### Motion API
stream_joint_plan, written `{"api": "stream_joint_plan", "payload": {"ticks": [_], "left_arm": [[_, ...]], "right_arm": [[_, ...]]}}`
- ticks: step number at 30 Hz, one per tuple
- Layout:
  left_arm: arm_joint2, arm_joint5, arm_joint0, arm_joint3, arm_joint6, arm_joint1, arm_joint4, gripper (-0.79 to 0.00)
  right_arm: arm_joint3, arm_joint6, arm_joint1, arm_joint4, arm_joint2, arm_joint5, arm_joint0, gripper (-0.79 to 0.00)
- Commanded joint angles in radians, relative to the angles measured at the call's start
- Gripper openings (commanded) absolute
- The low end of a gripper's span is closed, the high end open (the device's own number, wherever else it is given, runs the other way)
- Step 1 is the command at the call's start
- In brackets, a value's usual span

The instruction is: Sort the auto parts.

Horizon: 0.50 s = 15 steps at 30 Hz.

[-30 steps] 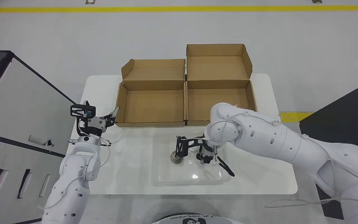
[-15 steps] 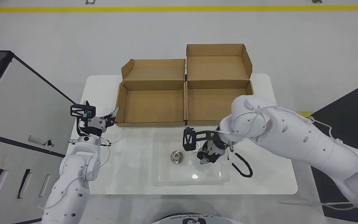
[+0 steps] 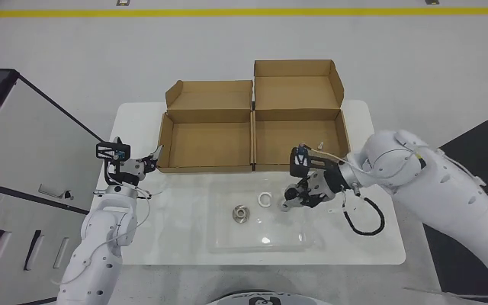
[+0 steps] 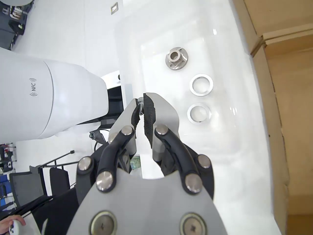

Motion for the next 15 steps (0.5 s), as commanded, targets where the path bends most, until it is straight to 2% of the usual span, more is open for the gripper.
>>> {"api": "stream_joint_plan", "payload": {"ticks": [1, 8, 15], "left_arm": [[0.000, 0.000, 0.000, 0.000, 0.000, 0.000, 0.000, 0.000], [0.000, 0.000, 0.000, 0.000, 0.000, 0.000, 0.000, 0.000], [0.000, 0.000, 0.000, 0.000, 0.000, 0.000, 0.000, 0.000]], "right_arm": [[0.009, -0.032, 0.022, 0.020, 0.052, -0.035, -0.046, -0.785], [0.038, -0.124, 0.090, 0.094, 0.219, -0.122, -0.195, -0.785], [0.044, -0.170, 0.129, 0.189, 0.346, -0.242, -0.294, -0.785]]}}
